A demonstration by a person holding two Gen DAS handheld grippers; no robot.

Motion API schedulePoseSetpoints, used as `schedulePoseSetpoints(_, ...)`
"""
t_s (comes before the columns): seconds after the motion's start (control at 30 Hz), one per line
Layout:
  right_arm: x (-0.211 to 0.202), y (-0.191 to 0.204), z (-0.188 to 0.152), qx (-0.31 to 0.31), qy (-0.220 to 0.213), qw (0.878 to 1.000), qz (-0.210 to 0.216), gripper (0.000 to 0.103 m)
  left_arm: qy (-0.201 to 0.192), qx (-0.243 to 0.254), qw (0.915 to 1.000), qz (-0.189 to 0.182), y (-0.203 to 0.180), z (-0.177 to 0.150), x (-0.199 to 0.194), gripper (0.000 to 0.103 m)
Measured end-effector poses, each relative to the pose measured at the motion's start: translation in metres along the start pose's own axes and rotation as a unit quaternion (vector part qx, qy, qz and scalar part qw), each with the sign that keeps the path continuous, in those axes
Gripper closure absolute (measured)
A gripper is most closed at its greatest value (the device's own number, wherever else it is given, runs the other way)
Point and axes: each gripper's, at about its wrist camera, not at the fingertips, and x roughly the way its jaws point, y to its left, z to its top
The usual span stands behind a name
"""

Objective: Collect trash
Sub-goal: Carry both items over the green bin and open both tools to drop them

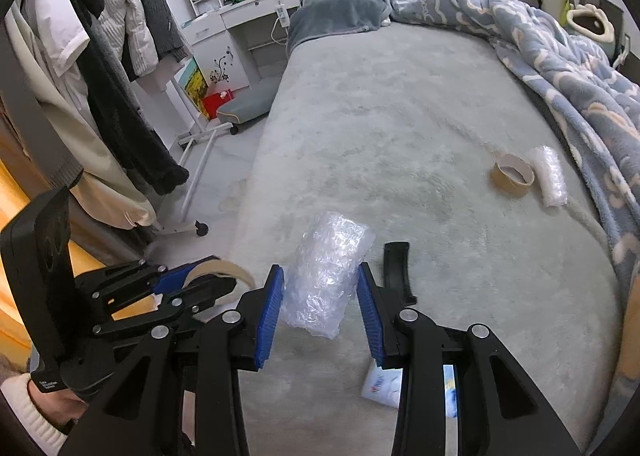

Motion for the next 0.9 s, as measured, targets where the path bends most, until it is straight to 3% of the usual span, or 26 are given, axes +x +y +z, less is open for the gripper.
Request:
schedulePoseSetpoints(0.17, -0.011, 0.018, -0.01, 0.013, -0.012, 1.0, 0.014, 0.065, -0.006, -0.006, 0.9996, 0.028, 0.024, -0.012, -0.019, 0.082)
schedulePoseSetpoints(0.4, -0.012, 0.055, -0.021, 0.01, -0.019, 0.999, 0.037, 0.065, 0.017, -0.04, 0.9961, 0.077, 0.068, -0.042, -0.032, 0.082)
schedulePoseSetpoints(0.73, 0.014, 0.117, -0.026, -0.044, 0.0, 0.997, 0.066, 0.065, 0.073, -0.092, 0.986, 0.119, 0.122, -0.082, -0.035, 0.082)
schedulePoseSetpoints(0.9, 0.033, 0.14, -0.031, -0.061, 0.02, 0.995, 0.081, 0.065, 0.123, -0.117, 0.9749, 0.144, 0.153, -0.102, -0.024, 0.082)
